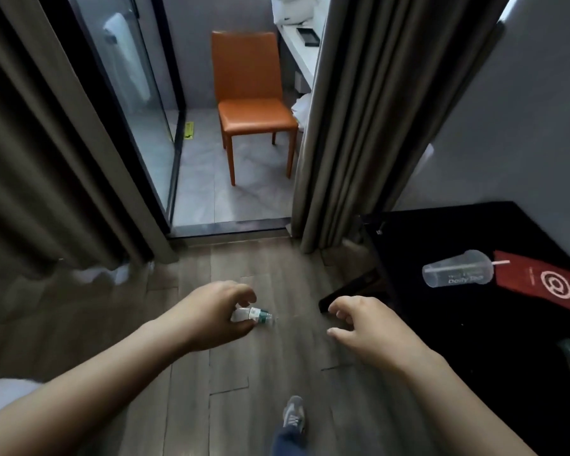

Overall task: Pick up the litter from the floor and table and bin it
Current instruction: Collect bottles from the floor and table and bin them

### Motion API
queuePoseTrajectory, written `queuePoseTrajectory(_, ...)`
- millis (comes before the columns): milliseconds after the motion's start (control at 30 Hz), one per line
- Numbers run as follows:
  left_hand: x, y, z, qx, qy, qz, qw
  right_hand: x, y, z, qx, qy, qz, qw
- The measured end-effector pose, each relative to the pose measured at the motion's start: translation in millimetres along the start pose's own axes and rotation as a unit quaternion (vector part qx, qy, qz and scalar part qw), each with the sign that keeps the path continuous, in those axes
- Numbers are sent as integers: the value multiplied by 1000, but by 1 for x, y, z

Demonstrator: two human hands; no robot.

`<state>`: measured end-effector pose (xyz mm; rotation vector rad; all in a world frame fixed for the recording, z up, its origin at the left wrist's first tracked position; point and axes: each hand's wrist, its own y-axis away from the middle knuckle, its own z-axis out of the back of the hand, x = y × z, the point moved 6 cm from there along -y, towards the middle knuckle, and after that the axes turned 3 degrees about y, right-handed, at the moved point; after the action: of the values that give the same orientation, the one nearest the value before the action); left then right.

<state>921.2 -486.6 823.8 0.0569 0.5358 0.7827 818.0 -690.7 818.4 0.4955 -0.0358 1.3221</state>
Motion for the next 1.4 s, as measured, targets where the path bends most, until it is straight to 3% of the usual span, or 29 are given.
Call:
queuePoseTrajectory(400, 112, -189, -90, 25, 29, 106, 994, -92, -215, -70, 65, -35, -49, 996)
queuePoseTrajectory(633, 212, -276, -204, 43, 15, 108, 993, -137, -309, -192, 71, -60, -77, 993)
queuePoseTrajectory(1067, 423, -434, -503, 53, 6, 89, 995, -231, -503, -476, 34, -39, -74, 996)
queuePoseTrajectory(1400, 485, -495, -594, 79, -20, 101, 992, -263, -542, -552, 33, -61, -96, 993)
